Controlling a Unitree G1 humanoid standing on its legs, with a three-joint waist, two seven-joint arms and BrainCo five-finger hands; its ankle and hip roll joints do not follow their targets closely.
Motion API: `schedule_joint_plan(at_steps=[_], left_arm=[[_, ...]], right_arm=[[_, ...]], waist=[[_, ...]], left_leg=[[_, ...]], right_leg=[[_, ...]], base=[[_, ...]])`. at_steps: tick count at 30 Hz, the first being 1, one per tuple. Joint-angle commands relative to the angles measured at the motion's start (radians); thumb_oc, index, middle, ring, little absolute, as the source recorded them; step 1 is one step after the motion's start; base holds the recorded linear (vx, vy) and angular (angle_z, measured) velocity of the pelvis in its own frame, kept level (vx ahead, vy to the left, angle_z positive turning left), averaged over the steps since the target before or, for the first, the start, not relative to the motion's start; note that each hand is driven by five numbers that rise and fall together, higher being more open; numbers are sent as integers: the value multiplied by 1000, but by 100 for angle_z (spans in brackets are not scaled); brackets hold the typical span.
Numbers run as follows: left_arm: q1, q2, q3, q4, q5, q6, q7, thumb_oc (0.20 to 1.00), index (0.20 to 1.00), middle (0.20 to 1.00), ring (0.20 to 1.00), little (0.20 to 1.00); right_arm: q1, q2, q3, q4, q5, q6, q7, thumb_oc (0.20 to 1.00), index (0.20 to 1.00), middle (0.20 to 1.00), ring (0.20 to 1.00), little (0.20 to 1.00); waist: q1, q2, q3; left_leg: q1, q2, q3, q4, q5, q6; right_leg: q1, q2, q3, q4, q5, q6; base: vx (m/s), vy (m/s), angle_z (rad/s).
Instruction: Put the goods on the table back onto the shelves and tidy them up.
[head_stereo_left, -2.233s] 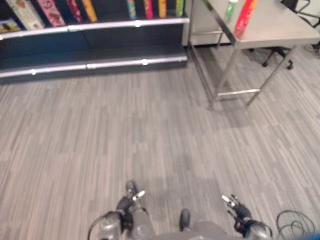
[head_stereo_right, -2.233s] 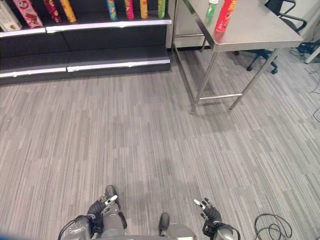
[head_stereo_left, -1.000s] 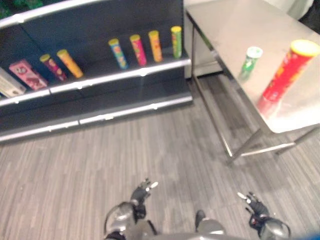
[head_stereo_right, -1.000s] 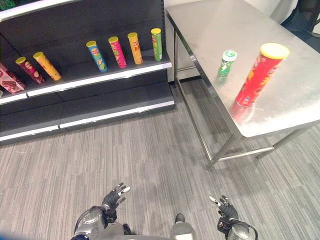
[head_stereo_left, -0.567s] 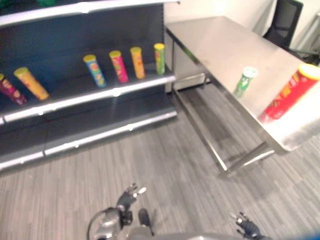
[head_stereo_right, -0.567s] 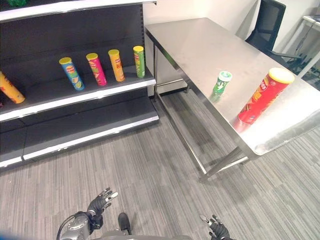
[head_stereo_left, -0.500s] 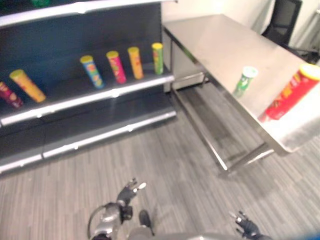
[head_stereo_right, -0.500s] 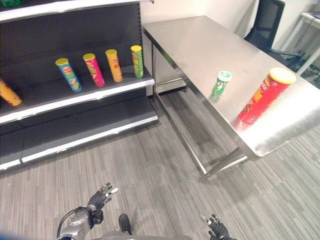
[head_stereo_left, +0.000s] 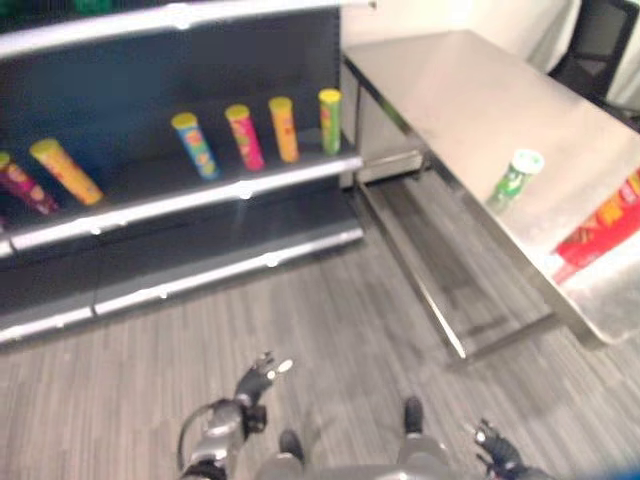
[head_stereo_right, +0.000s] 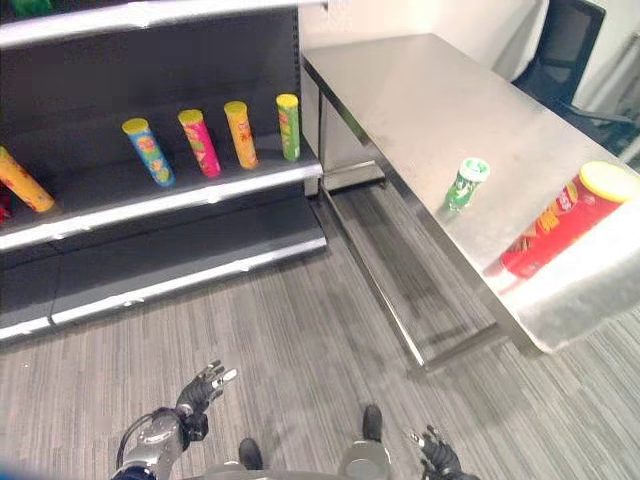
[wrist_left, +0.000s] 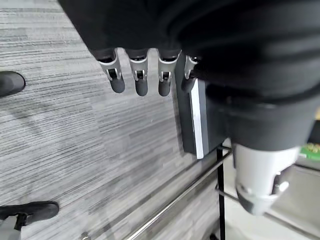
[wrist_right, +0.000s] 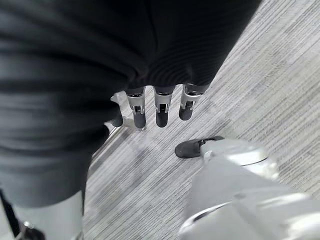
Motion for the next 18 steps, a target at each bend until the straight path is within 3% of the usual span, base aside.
schedule_joint_plan(at_steps=[1,7,9,10,11,15,16,17,18], left_arm=[[-92,13,-28,-17,24,-33,-30,1000,1000,1000,1000,1000],[-74,10,-49,-21,18,-32,-47,1000,1000,1000,1000,1000],[-67,15,-41,-16,12,-35,-49,1000,1000,1000,1000,1000],[-56,25,-23,-13,11,-38,-51,1000,1000,1000,1000,1000],[-56,25,-23,-13,11,-38,-51,1000,1000,1000,1000,1000],[-2,44,28,-53,14,-29,-51,1000,1000,1000,1000,1000],[2,37,24,-44,20,-29,-48,1000,1000,1000,1000,1000],[1,36,24,-44,21,-29,-47,1000,1000,1000,1000,1000],[12,29,27,-49,27,-29,-42,1000,1000,1000,1000,1000]], right_arm=[[-43,-32,-62,32,-15,-19,-21,1000,1000,1000,1000,1000],[-15,-45,-151,119,6,-25,-86,1000,1000,1000,1000,1000],[16,-59,-222,130,48,-49,-109,1000,1000,1000,1000,1000],[59,-83,-331,85,103,-82,-114,1000,1000,1000,1000,1000],[59,-83,-331,85,103,-82,-114,1000,1000,1000,1000,1000],[164,-183,-524,-296,124,-86,-138,1000,1000,1000,1000,1000],[169,-243,-585,-361,121,-98,-168,1000,1000,1000,1000,1000],[170,-243,-586,-363,120,-97,-169,1000,1000,1000,1000,1000],[174,-285,-683,-573,98,-106,-240,1000,1000,1000,1000,1000]], waist=[[-31,-16,4],[-51,-5,-7],[-62,-6,-6],[-80,-10,-6],[-79,-10,-7],[-121,-18,-7],[-127,-19,-9],[-125,-18,-11],[-134,-15,-14]], left_leg=[[27,-9,42,9,-1,-59],[29,0,64,9,-3,-64],[32,0,80,9,-8,-64],[38,-1,95,9,-14,-64],[37,-1,96,9,-14,-64],[39,-7,123,9,-23,-63],[45,-12,131,9,-31,-62],[41,-12,132,9,-28,-62],[45,-14,135,9,-36,-60]], right_leg=[[15,-15,-36,26,32,19],[36,6,-45,-8,20,15],[28,10,-33,-8,22,17],[22,13,-20,-8,26,20],[21,13,-19,-8,27,19],[-3,17,9,-8,40,28],[-5,17,16,-8,39,31],[-10,17,17,-8,42,29],[-8,15,19,-8,41,33]], base=[[111,-152,-10],[34,-39,8],[25,-9,-23],[24,-6,-37],[27,2,-38],[2,23,-34],[-5,37,-32],[23,50,-28],[1,22,-23]])
